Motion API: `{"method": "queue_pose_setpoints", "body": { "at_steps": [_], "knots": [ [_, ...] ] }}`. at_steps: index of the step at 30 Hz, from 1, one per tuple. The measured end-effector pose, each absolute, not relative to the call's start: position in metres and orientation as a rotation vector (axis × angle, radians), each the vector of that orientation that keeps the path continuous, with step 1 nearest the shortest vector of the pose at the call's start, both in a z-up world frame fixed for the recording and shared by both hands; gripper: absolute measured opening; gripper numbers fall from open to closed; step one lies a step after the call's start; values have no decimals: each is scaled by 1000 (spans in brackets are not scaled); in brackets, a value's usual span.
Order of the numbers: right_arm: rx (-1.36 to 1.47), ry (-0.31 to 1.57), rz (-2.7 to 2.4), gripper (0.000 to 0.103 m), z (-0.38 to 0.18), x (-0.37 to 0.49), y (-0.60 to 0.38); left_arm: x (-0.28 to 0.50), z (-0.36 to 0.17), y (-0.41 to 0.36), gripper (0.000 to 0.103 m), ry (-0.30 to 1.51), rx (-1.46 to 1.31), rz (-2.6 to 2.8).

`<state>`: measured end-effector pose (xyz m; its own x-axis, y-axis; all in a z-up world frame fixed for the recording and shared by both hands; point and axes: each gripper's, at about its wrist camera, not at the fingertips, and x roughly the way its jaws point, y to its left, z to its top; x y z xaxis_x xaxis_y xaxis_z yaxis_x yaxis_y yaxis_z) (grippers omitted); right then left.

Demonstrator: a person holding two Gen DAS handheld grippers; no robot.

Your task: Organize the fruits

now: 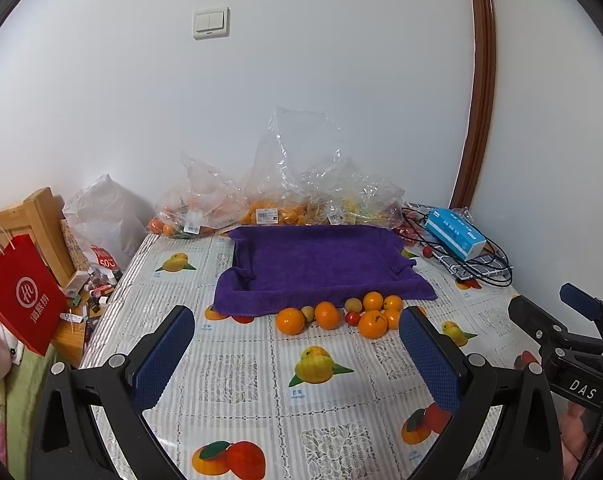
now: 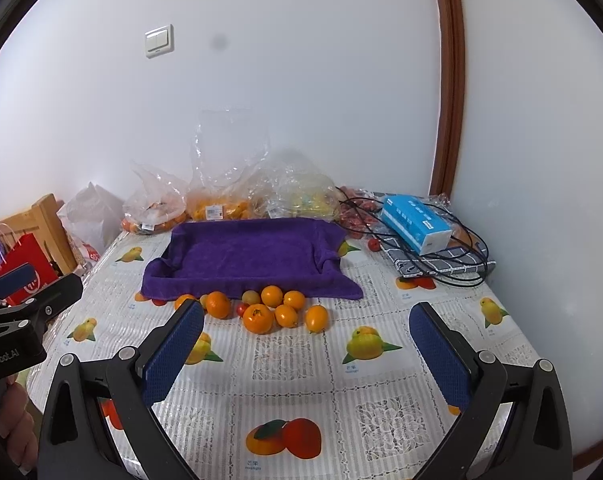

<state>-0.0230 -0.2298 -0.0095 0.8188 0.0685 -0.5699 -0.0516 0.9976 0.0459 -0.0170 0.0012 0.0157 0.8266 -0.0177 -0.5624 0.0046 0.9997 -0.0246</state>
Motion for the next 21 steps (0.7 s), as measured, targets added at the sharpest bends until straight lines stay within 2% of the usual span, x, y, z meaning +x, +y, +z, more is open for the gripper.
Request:
{"method": "queue_pose_setpoints", "body": {
  "at_steps": [21],
  "knots": [
    [29,626,90,102,-13,-13,-214,-17,19,16,103,596,-38,-18]
  ]
}}
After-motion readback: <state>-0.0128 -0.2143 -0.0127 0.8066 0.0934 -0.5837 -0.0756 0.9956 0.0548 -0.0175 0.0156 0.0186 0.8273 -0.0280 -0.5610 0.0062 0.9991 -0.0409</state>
